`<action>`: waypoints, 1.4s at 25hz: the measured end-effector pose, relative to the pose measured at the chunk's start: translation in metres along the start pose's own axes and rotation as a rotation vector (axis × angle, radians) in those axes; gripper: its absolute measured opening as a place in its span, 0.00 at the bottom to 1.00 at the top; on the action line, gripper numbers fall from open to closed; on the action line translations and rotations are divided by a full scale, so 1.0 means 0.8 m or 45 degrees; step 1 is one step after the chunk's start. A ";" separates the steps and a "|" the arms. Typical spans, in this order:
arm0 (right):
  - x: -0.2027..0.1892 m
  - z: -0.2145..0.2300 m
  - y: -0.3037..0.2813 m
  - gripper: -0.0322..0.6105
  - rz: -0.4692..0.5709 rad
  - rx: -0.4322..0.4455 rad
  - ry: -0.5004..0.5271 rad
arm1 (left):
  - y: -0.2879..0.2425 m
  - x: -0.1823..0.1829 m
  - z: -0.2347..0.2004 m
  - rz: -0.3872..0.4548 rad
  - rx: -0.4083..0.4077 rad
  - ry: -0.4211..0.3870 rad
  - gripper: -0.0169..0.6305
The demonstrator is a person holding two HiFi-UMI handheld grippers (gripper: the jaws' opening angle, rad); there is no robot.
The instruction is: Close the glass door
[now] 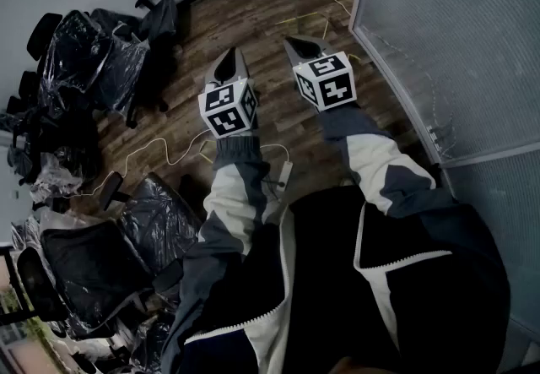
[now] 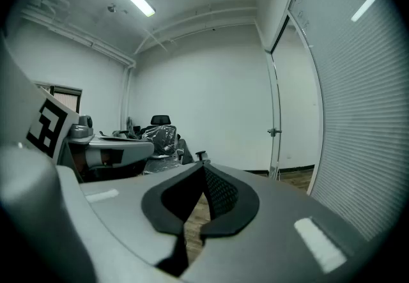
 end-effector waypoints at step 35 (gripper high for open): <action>0.009 -0.064 -0.017 0.06 0.026 0.067 0.026 | 0.038 -0.026 -0.050 -0.008 -0.027 0.034 0.03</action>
Point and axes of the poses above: the fingertips, and each gripper's own axes: y backward along the fingers, z to its right, x out of its top, the point moved 10 cm from there along y, backward along the fingers, and after that the axes turned 10 degrees about -x, right-handed, at the moved point
